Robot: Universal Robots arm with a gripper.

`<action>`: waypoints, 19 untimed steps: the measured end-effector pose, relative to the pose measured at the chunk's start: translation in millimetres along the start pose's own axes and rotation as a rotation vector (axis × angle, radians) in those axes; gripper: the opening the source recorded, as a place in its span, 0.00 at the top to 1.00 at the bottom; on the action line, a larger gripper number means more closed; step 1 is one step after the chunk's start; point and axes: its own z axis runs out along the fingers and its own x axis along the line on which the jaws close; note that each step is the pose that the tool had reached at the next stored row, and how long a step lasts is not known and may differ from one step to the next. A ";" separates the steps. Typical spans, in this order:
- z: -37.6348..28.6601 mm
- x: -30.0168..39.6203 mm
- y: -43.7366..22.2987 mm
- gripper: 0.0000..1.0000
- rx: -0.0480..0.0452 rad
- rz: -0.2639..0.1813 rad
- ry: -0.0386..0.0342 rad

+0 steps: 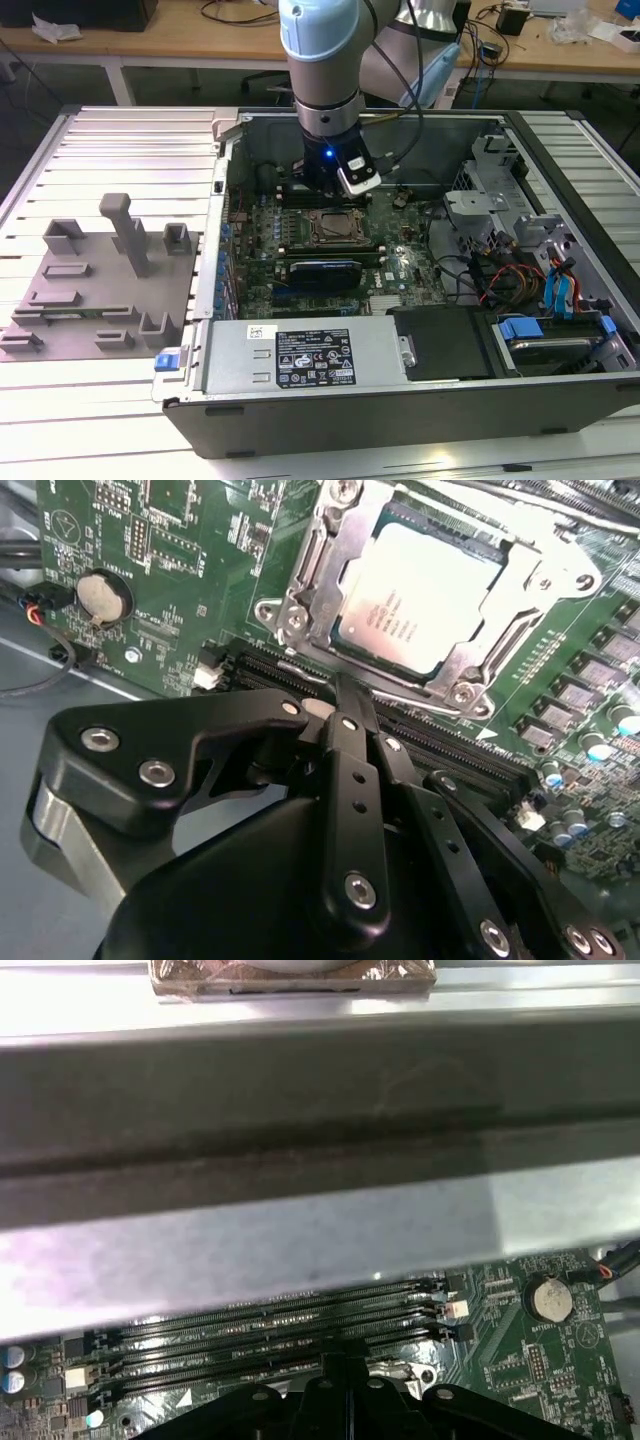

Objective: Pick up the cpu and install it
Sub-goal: 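Install the first cpu locking lever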

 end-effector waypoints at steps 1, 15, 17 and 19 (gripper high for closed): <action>0.1 0.6 0.1 0.89 0.0034 -0.001 -0.0030; 1.2 1.8 4.5 0.89 0.0226 0.096 -0.0233; 1.4 2.0 5.8 0.89 0.0236 0.102 -0.0244; 1.6 2.2 7.2 0.89 0.0249 0.111 -0.0258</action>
